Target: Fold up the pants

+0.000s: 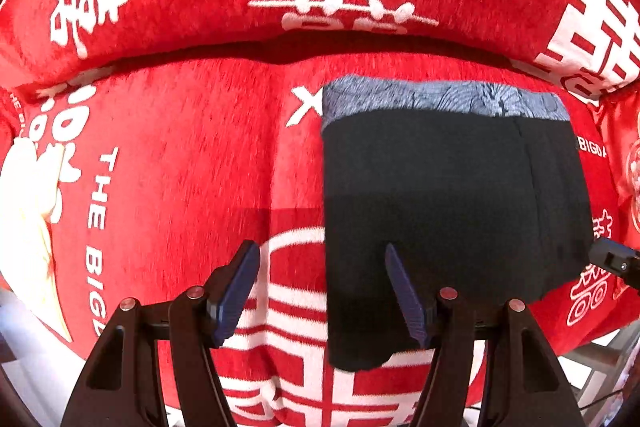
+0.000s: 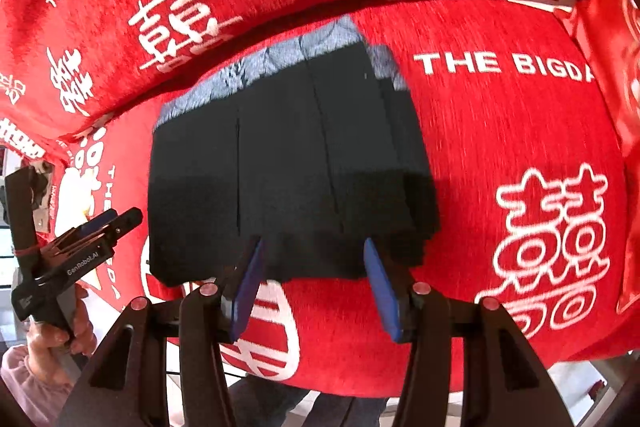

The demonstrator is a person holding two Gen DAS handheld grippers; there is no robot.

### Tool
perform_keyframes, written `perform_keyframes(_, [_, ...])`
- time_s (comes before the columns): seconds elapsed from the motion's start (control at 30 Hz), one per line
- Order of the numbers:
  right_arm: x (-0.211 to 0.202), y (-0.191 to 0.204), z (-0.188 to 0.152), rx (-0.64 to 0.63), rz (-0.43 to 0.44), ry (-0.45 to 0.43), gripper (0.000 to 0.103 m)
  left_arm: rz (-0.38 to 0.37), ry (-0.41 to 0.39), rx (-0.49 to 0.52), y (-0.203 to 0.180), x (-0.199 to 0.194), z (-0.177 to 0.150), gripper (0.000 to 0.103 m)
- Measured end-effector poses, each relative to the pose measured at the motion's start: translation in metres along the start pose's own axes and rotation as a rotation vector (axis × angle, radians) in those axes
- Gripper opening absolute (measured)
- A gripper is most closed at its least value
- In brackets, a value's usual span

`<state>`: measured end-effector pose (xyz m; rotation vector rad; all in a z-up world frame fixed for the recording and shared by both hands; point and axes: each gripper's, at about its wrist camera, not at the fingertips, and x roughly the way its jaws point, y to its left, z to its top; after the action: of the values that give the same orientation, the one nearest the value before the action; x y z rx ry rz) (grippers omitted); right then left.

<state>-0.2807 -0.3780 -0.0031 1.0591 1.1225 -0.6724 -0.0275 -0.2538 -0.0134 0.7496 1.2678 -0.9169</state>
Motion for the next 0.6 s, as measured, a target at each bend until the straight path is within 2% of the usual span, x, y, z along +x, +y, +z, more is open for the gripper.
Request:
perform_keyframes(0.17, [0.009,-0.008,0.021,-0.011,0.012,0.0,0.055,0.0,-0.033,-0.018,-0.012,0.012,0.033,0.066])
perform_keyframes(0.3, [0.021,-0.01,0.04,-0.049,0.013,0.005,0.055,0.024,0.017,-0.046,-0.013,0.046,0.05,0.067])
perform_keyframes(0.37, [0.034,-0.015,0.048,-0.063,0.001,0.028,0.055,0.086,-0.006,-0.032,-0.013,0.049,0.051,0.088])
perform_keyframes(0.4, [0.037,-0.018,0.05,-0.064,-0.005,0.036,0.056,0.103,-0.012,-0.024,-0.013,0.048,0.052,0.09])
perform_keyframes(0.5, [0.042,-0.025,0.054,-0.044,0.032,0.043,0.057,0.075,0.004,-0.038,-0.007,0.048,0.054,0.09])
perform_keyframes(0.6, [0.041,-0.024,0.052,-0.052,0.033,0.037,0.057,0.073,0.021,-0.047,-0.006,0.049,0.056,0.091])
